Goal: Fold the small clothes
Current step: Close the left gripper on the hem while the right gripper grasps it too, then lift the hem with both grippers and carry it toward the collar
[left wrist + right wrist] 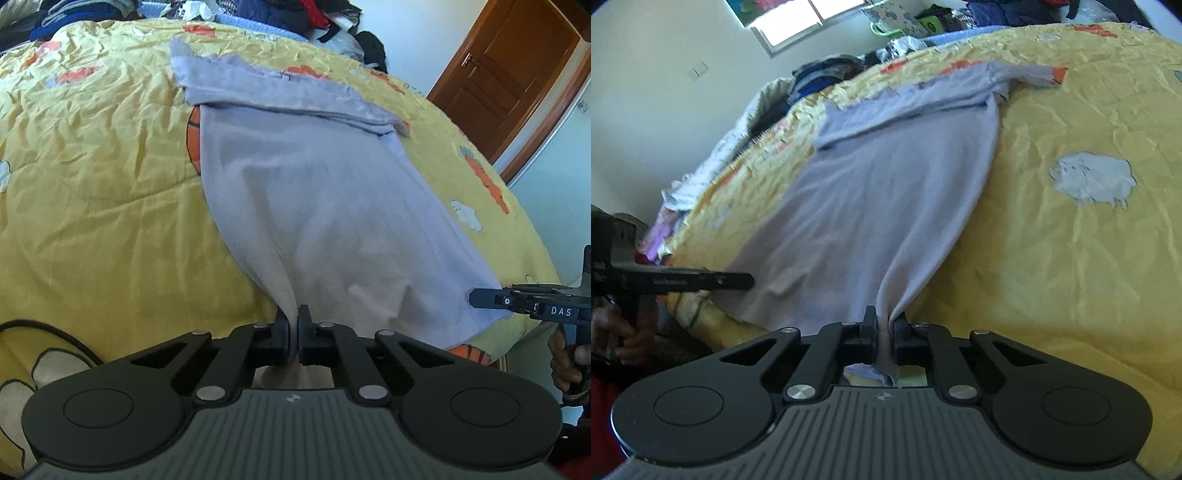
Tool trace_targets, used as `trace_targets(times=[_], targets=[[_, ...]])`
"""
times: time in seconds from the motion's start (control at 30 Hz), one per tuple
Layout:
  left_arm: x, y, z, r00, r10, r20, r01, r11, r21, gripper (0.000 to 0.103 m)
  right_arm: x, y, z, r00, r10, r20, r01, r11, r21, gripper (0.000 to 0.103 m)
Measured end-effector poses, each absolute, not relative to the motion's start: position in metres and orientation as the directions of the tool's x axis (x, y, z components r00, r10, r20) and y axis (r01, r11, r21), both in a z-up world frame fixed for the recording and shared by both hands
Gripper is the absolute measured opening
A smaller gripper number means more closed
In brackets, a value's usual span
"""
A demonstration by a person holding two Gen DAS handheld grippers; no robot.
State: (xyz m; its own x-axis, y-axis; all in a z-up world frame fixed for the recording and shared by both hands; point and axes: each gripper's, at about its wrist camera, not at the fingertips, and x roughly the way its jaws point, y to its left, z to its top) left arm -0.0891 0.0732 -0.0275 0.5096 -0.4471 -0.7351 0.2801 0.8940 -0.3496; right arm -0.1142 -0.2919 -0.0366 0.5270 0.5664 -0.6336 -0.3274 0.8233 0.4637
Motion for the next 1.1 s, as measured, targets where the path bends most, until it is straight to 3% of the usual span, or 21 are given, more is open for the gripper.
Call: trace_targets(times=[0.33, 0.63, 1.1], targets=[[-0.082, 0.072, -0.002, 0.564, -0.477, -0.674, 0.309, 0.879, -0.363, 0.004, -0.094, -0.301, -0.006, 0.580, 0.648, -0.493, -0.362, 0.748, 0.557, 0.011], [-0.070, 0.067, 0.020, 0.649, -0.436, -0.624, 0.306, 0.900, -0.310, 0.004, -0.073, -0.298, 0.009, 0.642, 0.623, -0.446, -0.362, 0.760, 0.540, 0.011], [-0.023, 0.090, 0.044, 0.735, -0.429, -0.525, 0.211, 0.880, -0.424, 0.004, -0.031, -0.309, 0.029, 0.760, 0.540, -0.362, -0.290, 0.780, 0.555, 0.012]])
